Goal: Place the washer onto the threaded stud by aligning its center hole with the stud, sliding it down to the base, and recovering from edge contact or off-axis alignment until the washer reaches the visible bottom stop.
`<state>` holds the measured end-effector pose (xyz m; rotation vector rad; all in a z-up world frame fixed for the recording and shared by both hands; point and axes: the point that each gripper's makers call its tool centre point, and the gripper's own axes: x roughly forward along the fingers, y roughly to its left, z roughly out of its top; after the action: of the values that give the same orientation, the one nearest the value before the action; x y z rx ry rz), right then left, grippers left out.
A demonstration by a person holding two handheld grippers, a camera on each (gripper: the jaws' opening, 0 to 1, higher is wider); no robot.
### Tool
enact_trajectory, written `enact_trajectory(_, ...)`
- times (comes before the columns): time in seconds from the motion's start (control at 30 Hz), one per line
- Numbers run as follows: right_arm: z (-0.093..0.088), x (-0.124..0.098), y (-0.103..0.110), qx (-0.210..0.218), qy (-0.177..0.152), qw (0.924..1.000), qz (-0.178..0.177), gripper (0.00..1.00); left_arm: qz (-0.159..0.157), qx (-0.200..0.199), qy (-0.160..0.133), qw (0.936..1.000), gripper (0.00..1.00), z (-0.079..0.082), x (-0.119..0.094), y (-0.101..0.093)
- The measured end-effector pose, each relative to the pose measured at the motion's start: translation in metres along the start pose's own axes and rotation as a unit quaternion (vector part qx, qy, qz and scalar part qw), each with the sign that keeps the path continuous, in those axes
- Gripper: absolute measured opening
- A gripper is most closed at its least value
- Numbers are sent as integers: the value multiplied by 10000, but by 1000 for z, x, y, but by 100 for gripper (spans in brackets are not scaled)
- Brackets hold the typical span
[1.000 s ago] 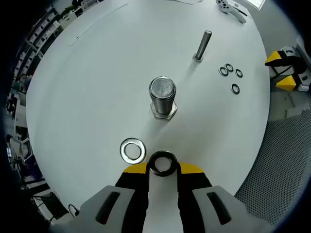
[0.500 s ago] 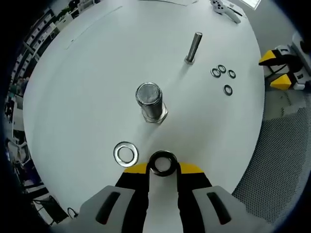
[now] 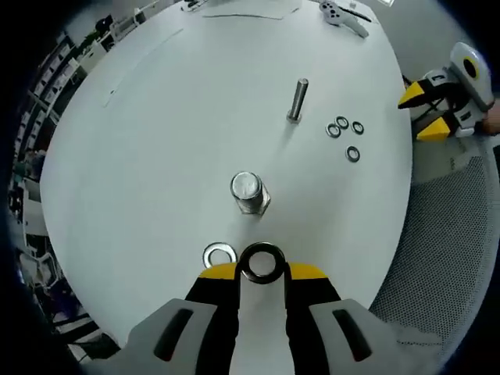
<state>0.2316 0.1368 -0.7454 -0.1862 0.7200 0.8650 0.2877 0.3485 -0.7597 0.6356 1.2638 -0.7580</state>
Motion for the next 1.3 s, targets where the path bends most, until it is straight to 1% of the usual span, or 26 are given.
enact_trajectory(0.1, 0, 0, 0, -12, 2, 10000, 3, 29, 0, 34, -44, 10000, 19, 3, -8, 4)
enact_trajectory(0.2, 0, 0, 0, -19, -5, 10000, 13, 29, 18, 95, -124, 9999, 19, 9, -19, 5)
enact_trajectory(0.37, 0, 0, 1, -26, -4, 10000, 18, 29, 23, 267, -293, 9992, 19, 27, -32, 3)
enact_trajectory(0.57, 0, 0, 1, -15, -16, 10000, 9, 29, -3, 361, -411, 9985, 19, 47, -38, -1)
enact_trajectory(0.63, 0, 0, 0, -31, -19, 10000, 3, 29, 3, 382, -463, 9982, 19, 54, -36, -2)
enact_trajectory(0.7, 0, 0, 0, -23, -25, 10000, 2, 29, -4, 412, -444, 9982, 19, 59, -31, -3)
enact_trajectory(0.87, 0, 0, 0, -14, -26, 10000, -11, 29, 37, 489, -380, 9981, 19, 63, -25, 1)
enact_trajectory(1.1, 1, -1, -1, -9, -50, 10000, -25, 29, 43, 455, -313, 9985, 19, 61, -23, 7)
enact_trajectory(1.23, 1, -1, -1, -8, -58, 10000, -32, 29, 85, 591, -202, 9980, 19, 59, -20, 7)
enact_trajectory(1.3, 2, -1, -1, -4, -62, 10000, -32, 29, 75, 558, -217, 9982, 19, 60, -20, 7)
